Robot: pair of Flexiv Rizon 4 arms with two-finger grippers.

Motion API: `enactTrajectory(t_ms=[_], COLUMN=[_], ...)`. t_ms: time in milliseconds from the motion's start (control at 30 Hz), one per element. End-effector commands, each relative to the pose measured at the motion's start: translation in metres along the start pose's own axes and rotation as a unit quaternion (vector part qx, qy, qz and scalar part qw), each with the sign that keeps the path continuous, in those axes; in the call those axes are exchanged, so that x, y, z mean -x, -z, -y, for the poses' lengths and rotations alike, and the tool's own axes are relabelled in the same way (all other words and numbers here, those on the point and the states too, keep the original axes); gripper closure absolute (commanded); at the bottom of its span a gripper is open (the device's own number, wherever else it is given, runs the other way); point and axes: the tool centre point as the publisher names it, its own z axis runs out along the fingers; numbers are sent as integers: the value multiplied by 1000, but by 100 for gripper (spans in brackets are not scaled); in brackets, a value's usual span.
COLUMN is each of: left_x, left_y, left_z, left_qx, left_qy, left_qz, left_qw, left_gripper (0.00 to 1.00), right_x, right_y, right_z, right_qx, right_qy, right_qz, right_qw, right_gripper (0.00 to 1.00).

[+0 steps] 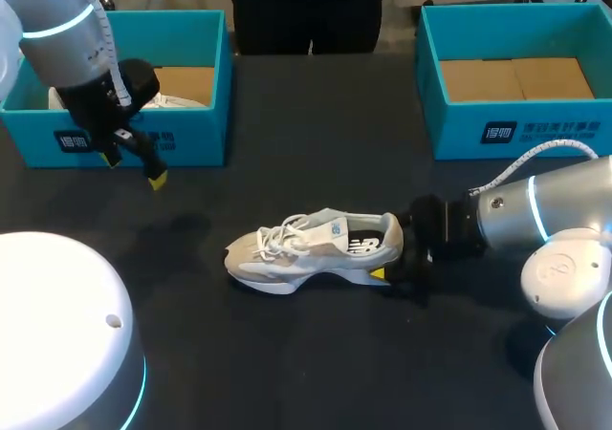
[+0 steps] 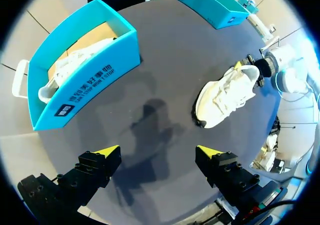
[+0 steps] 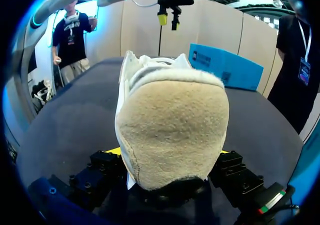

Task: Take the shoe out of the shoebox, open the shoe tongue, remove and reinsert the insole, then place the shoe into the shoebox

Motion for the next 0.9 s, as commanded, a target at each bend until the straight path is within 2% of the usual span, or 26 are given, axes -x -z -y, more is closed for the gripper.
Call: enactTrajectory(t_ms=[33,133,267,700,900], left_x=[-6,-14,-26,-74,-101], left_y=[-1,-5,-13,-21,-26], left_z=[3,8,14,33,40], left_qx=[5,8,30,17,12], left_qy=[76,122,172,263,268], left_qz=[-25,-43,-42,-9,10], left_qw=[997,992,984,964,963], left_gripper=[0,0,0,0,0], right_x=[-1,-1,-1,-1,-1], right_y=[1,1,1,1,1], right_z=[-1,-1,-1,-1,-1], right_qx=[-1,-1,-1,-1,-1], right_qy=[0,0,0,0,0], right_qz=[1,1,1,1,1], right_qw=[1000,1000,1000,1000,1000], right_gripper=[100,100,100,100,100])
